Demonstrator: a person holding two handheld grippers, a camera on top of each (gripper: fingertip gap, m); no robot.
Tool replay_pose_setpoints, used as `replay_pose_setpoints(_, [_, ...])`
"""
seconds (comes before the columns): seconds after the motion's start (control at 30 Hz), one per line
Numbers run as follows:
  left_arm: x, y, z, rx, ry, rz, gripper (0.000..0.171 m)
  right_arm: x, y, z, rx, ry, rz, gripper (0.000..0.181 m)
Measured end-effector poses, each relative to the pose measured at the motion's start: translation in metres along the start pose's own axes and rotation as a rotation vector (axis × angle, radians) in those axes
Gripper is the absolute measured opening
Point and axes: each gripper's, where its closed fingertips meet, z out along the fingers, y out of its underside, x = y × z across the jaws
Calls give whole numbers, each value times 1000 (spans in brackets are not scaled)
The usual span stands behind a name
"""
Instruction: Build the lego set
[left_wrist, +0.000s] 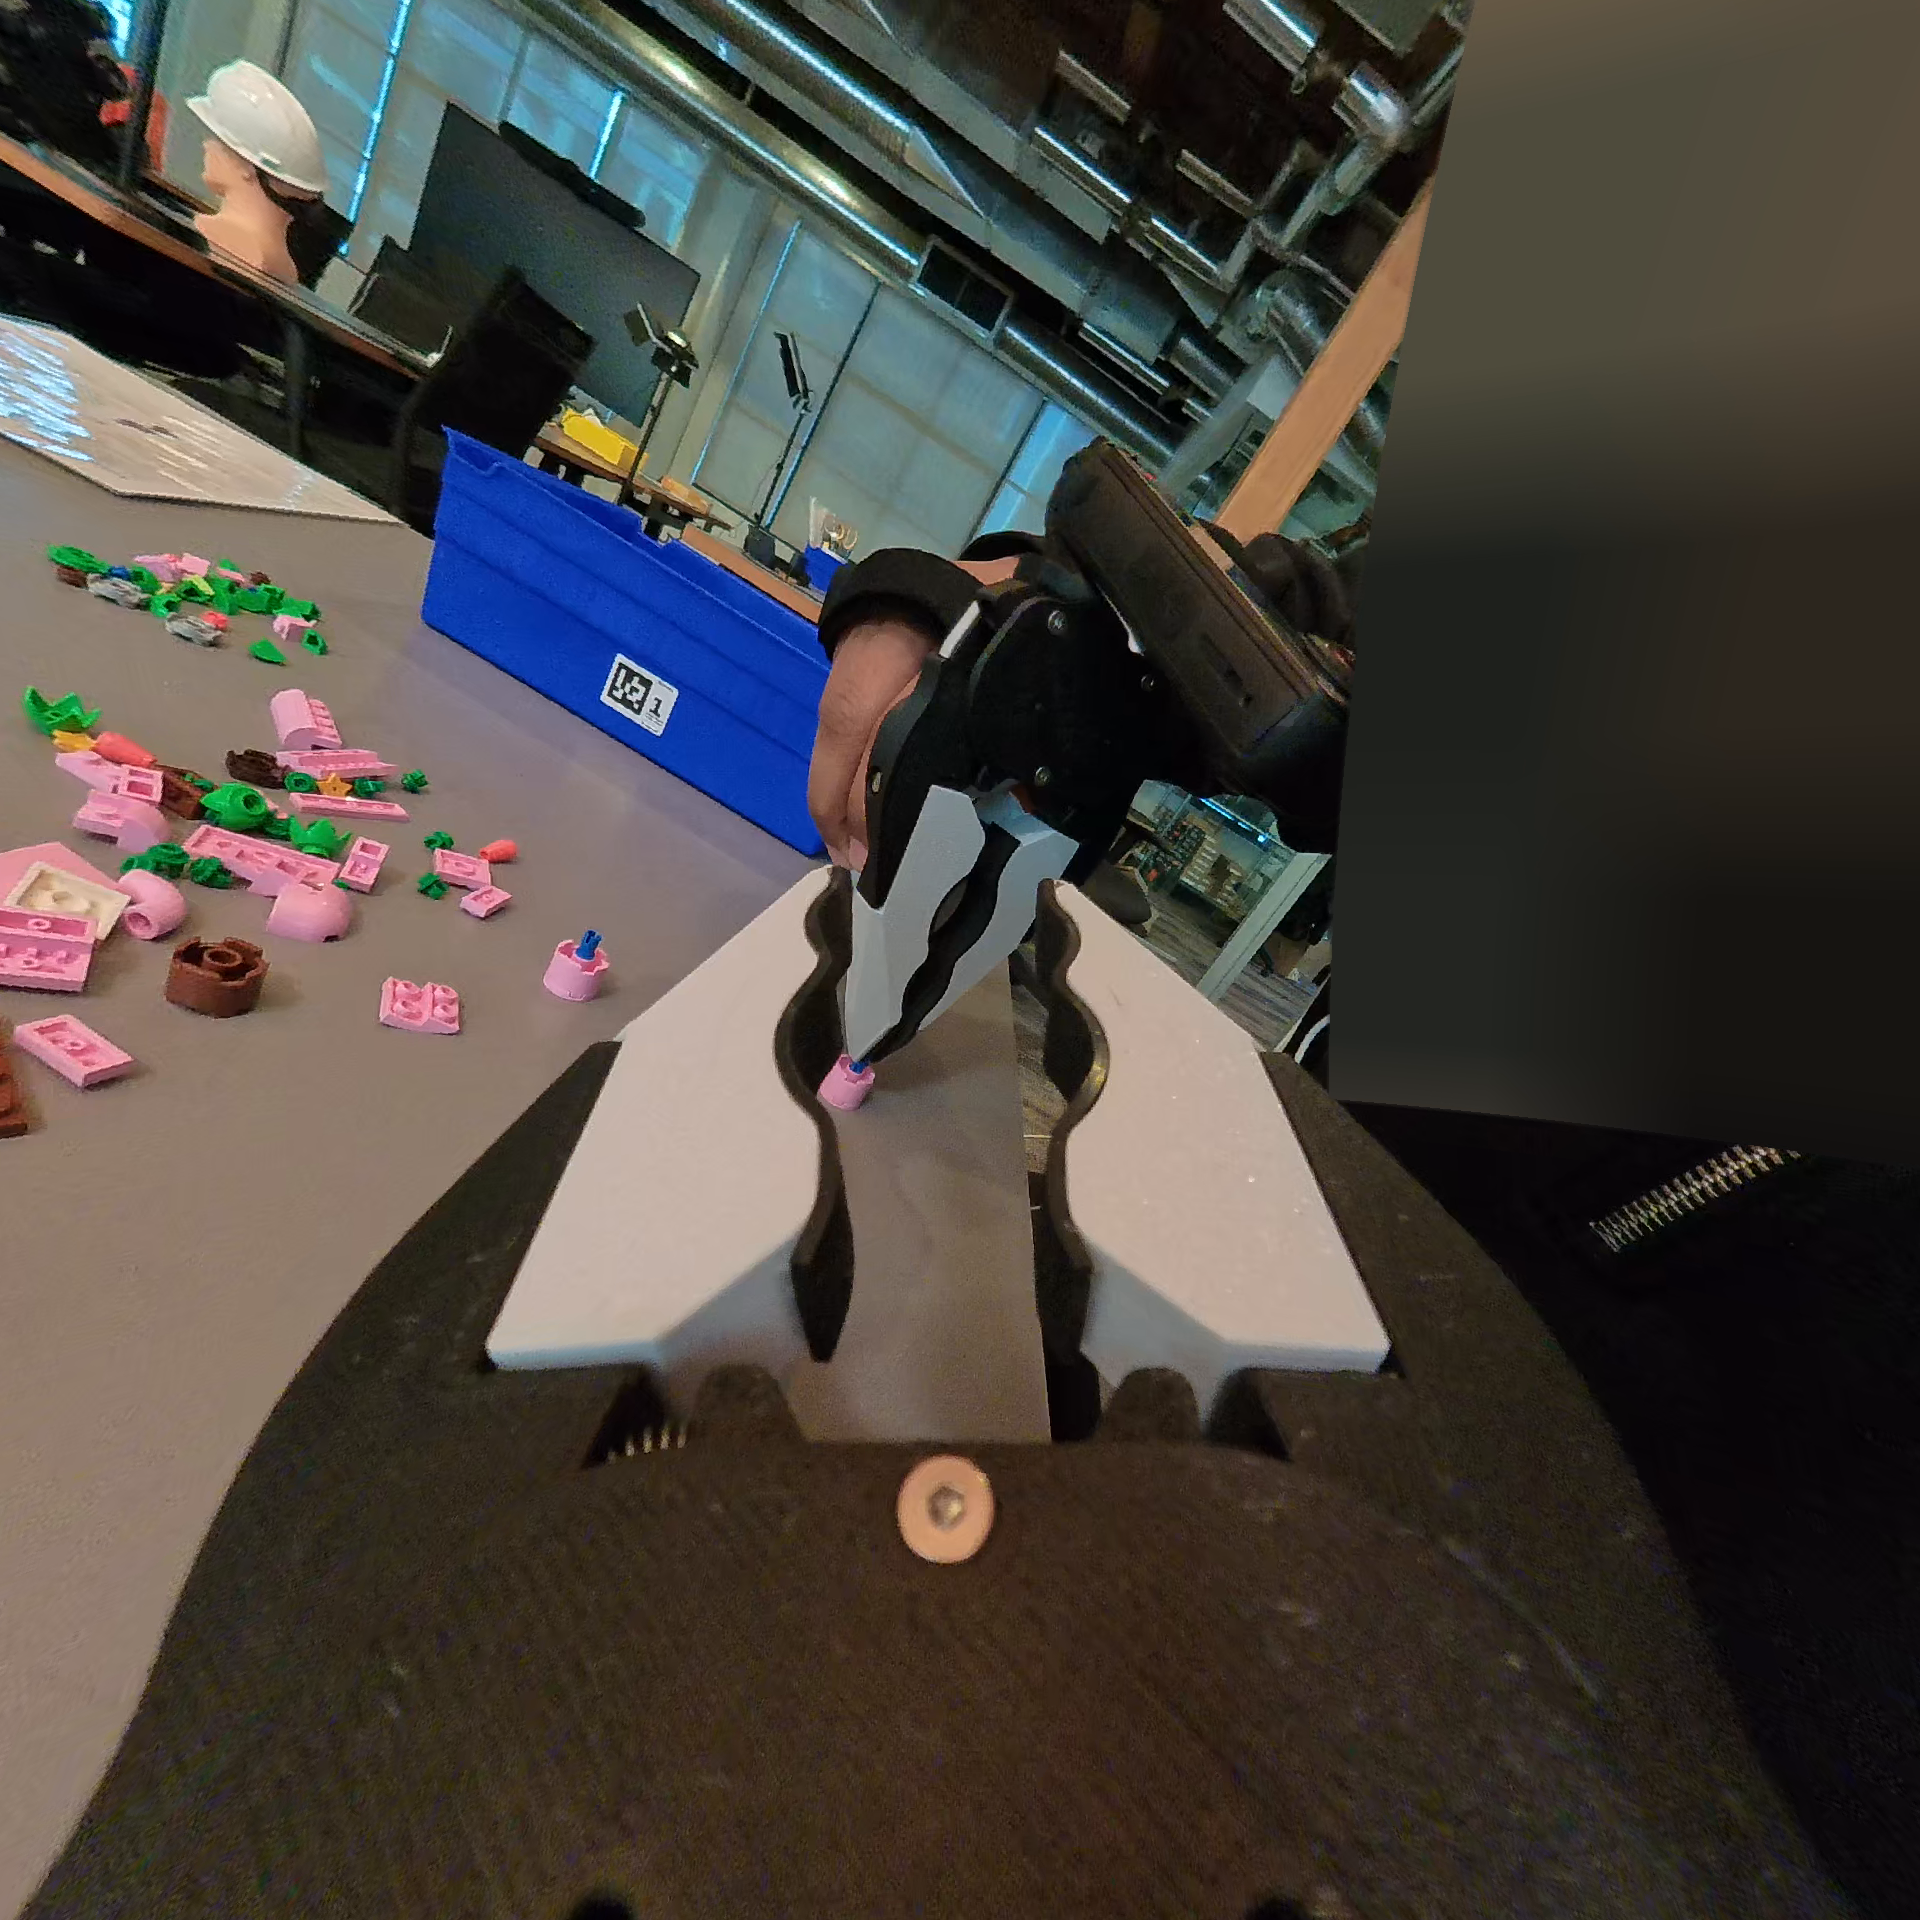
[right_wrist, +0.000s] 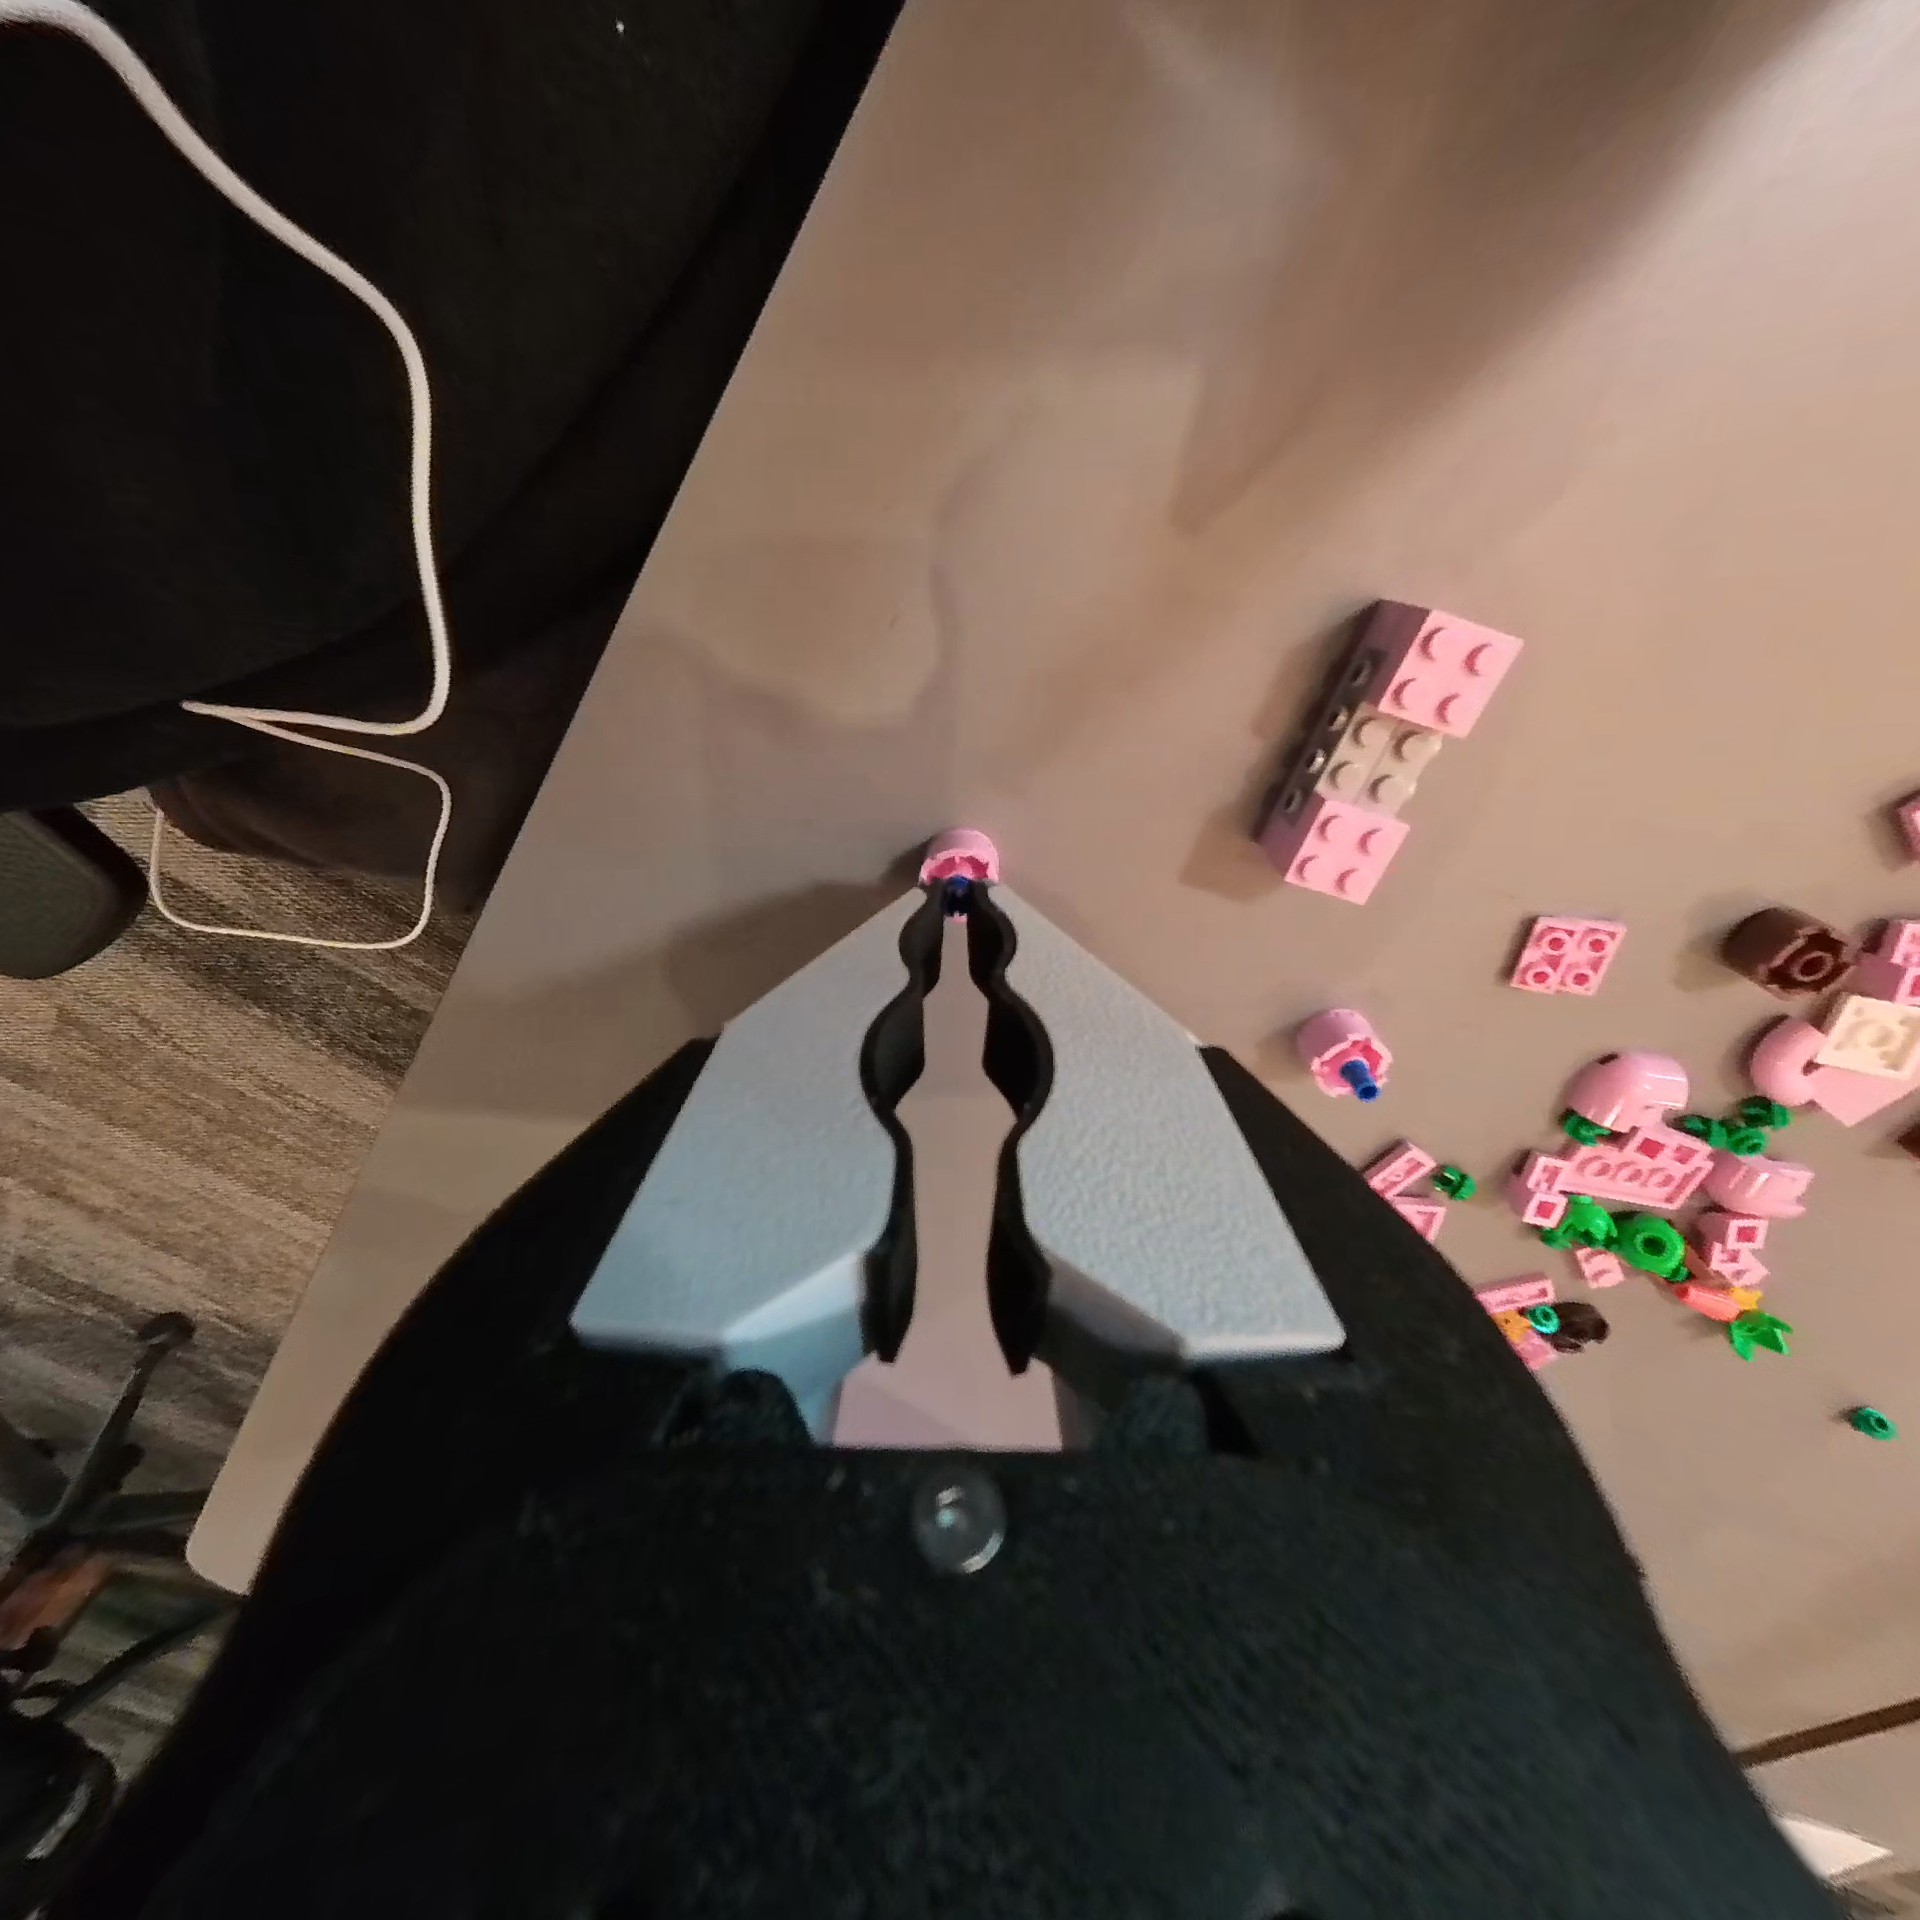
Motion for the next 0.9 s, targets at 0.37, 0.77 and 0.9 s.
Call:
replay_pose_setpoints(0.37, [0,0,0,3,1,-3,33,0,0,1,-22,-1,30,3])
replay_pose_setpoints(0.77, [0,0,0,4,5,-7,33,0,1,2,-32,-17,67,3])
replay_pose_setpoints(0.9, [1,1,0,0,6,-6,33,0,3,6,-38,0,89,3])
